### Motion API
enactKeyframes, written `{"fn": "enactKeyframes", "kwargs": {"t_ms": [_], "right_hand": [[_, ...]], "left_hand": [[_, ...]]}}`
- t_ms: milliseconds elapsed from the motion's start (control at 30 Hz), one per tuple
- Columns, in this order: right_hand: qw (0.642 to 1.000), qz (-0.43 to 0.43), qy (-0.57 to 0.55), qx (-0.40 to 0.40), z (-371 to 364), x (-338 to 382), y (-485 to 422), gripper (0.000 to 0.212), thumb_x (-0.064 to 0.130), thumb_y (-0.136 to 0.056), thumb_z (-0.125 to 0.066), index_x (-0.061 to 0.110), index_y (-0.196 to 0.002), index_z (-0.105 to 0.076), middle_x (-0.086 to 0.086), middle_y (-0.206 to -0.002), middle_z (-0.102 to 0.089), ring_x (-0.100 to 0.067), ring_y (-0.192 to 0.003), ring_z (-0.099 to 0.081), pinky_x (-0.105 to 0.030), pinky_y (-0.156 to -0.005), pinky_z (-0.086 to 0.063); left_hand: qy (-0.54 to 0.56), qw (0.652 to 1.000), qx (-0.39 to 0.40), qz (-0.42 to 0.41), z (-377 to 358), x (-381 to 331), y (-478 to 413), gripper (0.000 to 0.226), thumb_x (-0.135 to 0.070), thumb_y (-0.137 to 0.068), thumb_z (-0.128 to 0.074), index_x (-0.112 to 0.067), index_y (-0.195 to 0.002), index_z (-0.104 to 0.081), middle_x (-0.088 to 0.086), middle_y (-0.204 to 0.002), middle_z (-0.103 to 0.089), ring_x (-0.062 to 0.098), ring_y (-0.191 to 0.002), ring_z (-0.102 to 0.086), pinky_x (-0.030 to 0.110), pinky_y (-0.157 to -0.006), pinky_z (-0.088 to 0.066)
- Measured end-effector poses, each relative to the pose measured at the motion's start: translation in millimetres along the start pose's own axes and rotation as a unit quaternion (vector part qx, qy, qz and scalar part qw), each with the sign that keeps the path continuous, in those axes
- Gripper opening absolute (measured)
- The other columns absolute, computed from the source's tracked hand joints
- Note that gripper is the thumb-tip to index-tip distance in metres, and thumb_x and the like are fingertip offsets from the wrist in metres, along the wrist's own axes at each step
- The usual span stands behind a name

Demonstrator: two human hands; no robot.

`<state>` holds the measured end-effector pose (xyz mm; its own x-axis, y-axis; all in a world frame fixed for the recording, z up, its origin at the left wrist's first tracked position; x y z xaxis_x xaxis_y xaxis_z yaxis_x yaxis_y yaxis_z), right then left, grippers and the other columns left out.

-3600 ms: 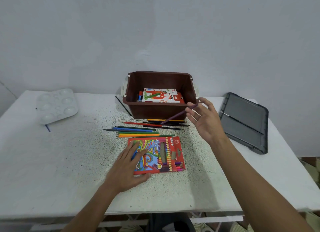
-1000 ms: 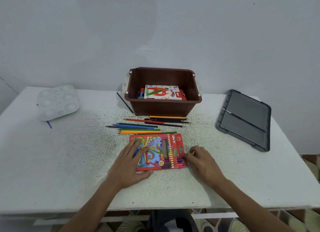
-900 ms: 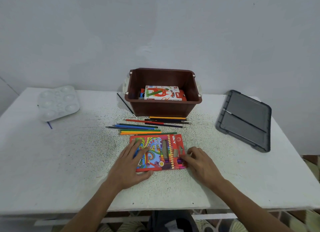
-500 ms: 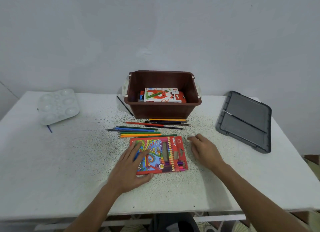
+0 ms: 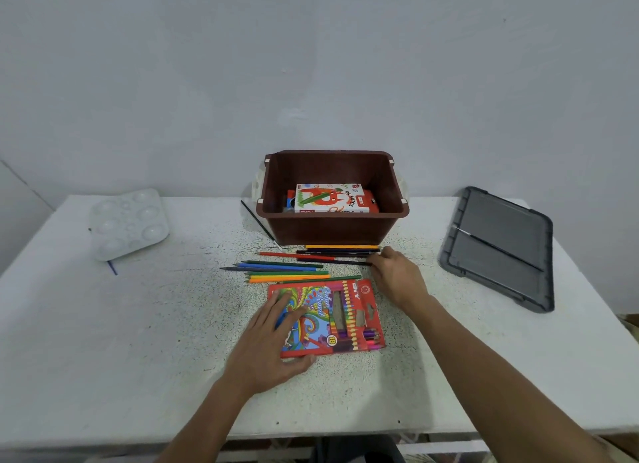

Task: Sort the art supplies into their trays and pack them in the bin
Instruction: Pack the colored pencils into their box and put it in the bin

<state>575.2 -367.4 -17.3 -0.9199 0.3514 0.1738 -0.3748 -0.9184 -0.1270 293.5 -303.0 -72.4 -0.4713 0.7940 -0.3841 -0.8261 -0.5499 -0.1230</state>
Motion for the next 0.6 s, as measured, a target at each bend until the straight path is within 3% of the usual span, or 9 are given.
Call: {"fn": "enactKeyframes", "kwargs": {"t_ms": [300,433,600], "right_hand": [[0.997,-0.018,0.072,0.033,3.3,-27.2,14.0,0.020,0.006,-0.095,-0.053,0.006,-0.114,-0.057,-0.008,-0.097,-0.057,-0.026,-0.079,-0.057,-0.030,-0.057,-0.035],[0.996,-0.013,0.088,0.016,12.8,-58.6,34.3,0.019,-0.005,-0.082,-0.067,0.005,-0.096,-0.058,-0.006,-0.077,-0.049,-0.021,-0.058,-0.040,-0.027,-0.046,-0.029],[0.996,0.023,0.089,-0.022,35.2,-85.0,59.5,0.020,-0.003,-0.081,-0.072,0.005,-0.092,-0.057,-0.005,-0.074,-0.048,-0.019,-0.052,-0.037,-0.024,-0.040,-0.029]], "left_hand": [[-0.002,1.000,-0.004,-0.008,1.0,-0.3,0.1,0.085,-0.084,-0.081,-0.043,-0.036,-0.150,-0.031,-0.006,-0.165,-0.010,0.013,-0.152,0.002,0.040,-0.118,-0.016],[-0.008,1.000,-0.005,-0.007,1.4,-0.4,0.0,0.084,-0.084,-0.081,-0.043,-0.037,-0.150,-0.031,-0.006,-0.165,-0.010,0.013,-0.152,0.004,0.039,-0.118,-0.014],[-0.011,1.000,-0.012,-0.017,1.3,-2.1,-0.7,0.082,-0.081,-0.082,-0.045,-0.034,-0.148,-0.034,-0.002,-0.164,-0.015,0.016,-0.152,0.000,0.041,-0.117,-0.019]]}}
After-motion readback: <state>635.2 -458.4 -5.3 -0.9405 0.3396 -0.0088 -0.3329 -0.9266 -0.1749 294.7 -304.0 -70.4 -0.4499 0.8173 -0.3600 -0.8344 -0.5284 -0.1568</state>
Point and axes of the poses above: each hand's wrist, its own y-axis away from the middle knuckle, its own z-axis out of the back of the hand, x = y × z, the point moved 4 cm from there along -y, towards the middle knuckle
